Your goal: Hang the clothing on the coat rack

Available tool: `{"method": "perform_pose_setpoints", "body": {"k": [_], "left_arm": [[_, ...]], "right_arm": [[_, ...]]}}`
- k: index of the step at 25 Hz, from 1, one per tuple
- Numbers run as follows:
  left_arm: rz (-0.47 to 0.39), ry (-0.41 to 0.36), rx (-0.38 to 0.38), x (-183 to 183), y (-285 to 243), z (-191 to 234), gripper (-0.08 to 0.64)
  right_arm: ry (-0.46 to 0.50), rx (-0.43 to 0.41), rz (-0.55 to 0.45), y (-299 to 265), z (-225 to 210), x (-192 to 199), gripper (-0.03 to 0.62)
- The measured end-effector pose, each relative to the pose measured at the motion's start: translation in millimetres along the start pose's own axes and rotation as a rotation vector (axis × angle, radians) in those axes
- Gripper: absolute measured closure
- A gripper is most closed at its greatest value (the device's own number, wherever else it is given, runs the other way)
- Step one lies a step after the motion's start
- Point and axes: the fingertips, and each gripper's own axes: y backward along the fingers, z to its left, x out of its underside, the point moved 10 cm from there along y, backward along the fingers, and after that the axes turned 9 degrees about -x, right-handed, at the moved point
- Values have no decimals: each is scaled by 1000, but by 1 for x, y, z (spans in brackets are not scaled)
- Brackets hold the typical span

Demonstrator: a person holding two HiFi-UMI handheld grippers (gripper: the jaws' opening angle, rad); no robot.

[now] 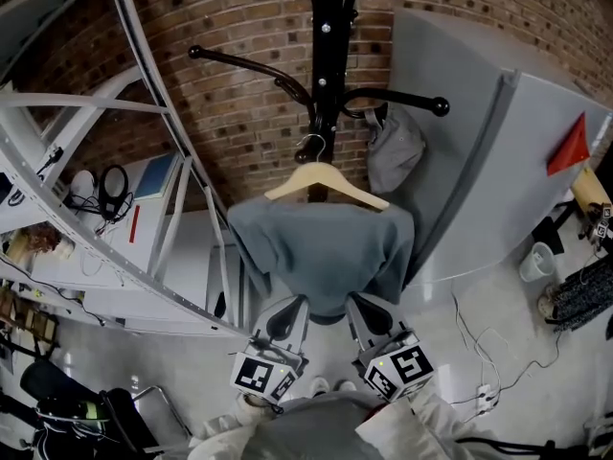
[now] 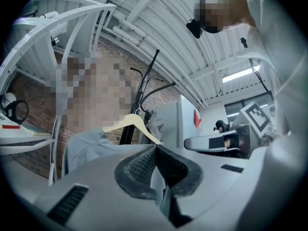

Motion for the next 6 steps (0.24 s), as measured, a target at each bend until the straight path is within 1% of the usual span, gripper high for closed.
{"method": "perform_pose_setpoints", "body": {"k": [6], "left_arm": [[-3,-9,-4,0,-10,-12,552]], "right_arm": [[4,0,-5,9,-14,-4,569]]}}
